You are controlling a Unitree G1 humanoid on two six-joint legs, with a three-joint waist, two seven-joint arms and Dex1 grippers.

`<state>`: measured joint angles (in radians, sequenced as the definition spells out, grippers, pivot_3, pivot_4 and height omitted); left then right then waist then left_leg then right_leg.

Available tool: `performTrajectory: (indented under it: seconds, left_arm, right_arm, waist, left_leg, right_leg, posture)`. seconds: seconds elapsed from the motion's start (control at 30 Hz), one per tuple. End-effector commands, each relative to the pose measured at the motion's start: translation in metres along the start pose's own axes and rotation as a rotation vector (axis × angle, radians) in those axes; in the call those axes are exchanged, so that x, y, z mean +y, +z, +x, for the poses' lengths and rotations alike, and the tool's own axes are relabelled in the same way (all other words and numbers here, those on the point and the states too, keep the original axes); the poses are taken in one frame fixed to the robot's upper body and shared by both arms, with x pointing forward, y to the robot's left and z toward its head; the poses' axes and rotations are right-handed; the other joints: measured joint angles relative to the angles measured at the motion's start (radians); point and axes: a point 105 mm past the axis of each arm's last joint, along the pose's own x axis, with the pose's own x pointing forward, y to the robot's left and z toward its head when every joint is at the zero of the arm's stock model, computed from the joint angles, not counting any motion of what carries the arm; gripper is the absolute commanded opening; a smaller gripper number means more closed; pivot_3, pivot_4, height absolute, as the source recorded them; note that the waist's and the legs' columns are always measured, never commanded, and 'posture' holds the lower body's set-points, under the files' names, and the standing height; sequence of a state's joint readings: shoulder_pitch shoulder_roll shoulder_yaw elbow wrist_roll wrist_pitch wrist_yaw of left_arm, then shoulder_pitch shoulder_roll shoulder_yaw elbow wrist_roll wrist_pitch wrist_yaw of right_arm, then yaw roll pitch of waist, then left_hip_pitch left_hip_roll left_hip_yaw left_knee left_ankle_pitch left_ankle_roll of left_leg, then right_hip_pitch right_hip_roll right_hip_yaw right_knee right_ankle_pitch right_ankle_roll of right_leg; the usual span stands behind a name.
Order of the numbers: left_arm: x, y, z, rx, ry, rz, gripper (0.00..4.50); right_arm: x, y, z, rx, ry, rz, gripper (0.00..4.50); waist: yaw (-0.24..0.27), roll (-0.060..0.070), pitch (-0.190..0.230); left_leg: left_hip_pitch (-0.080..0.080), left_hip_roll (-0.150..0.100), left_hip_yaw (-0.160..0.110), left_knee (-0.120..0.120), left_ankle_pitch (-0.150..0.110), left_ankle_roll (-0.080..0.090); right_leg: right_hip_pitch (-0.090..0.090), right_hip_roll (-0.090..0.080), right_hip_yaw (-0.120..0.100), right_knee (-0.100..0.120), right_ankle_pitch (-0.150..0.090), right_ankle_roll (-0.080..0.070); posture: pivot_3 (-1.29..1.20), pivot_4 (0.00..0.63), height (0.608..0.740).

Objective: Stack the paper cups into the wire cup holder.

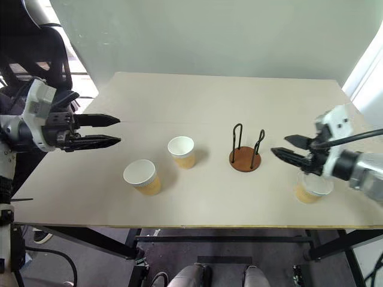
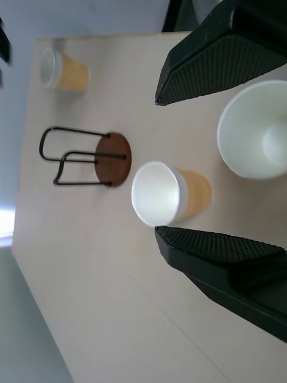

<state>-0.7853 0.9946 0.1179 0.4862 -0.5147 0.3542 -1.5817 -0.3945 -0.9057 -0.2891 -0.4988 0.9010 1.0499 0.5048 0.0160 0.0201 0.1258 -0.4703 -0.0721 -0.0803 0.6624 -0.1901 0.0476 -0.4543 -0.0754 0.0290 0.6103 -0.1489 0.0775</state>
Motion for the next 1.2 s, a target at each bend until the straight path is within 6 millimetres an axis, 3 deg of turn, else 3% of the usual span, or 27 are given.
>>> performTrajectory:
  seconds: [0.03, 0.5, 0.83, 1.2]
  left_arm:
    - [-0.007, 0.006, 0.008, -0.036, -0.037, 0.019, 3.43]
    - [-0.012, 0.008, 0.012, -0.041, -0.043, 0.021, 3.43]
    - [-0.014, 0.006, 0.012, -0.029, -0.039, 0.024, 3.43]
    - [-0.015, 0.007, 0.01, -0.024, -0.029, 0.029, 3.43]
  right_arm:
    - [-0.006, 0.003, 0.013, 0.009, -0.084, 0.012, 2.7]
    - [-0.013, -0.025, 0.052, 0.063, -0.181, 0.165, 2.7]
    - [-0.015, -0.026, 0.077, 0.037, -0.189, 0.152, 2.7]
    - [-0.012, -0.024, 0.091, 0.014, -0.164, 0.14, 2.7]
  waist:
    - [-0.001, -0.001, 0.0]
    - [-0.001, -0.001, 0.0]
    - [-0.002, -0.001, 0.0]
    - [-0.001, -0.001, 0.0]
  left_leg:
    - [0.0, 0.0, 0.0, 0.0, 0.0, 0.0]
    - [0.001, 0.001, 0.0, 0.0, 0.002, -0.002]
    - [0.0, 0.002, 0.0, 0.0, 0.002, -0.002]
    - [0.0, 0.002, 0.0, -0.001, 0.002, -0.003]
  right_leg:
    - [0.0, 0.0, 0.0, 0.0, 0.0, 0.0]
    - [-0.001, 0.0, 0.0, 0.0, 0.003, -0.003]
    - [-0.002, 0.0, -0.001, 0.0, 0.005, -0.005]
    - [-0.003, 0.0, -0.002, 0.0, 0.005, -0.007]
  posture:
    - [0.0, 0.15, 0.74]
    - [0.0, 0.15, 0.74]
    - [0.0, 0.15, 0.74]
    - [0.0, 0.15, 0.74]
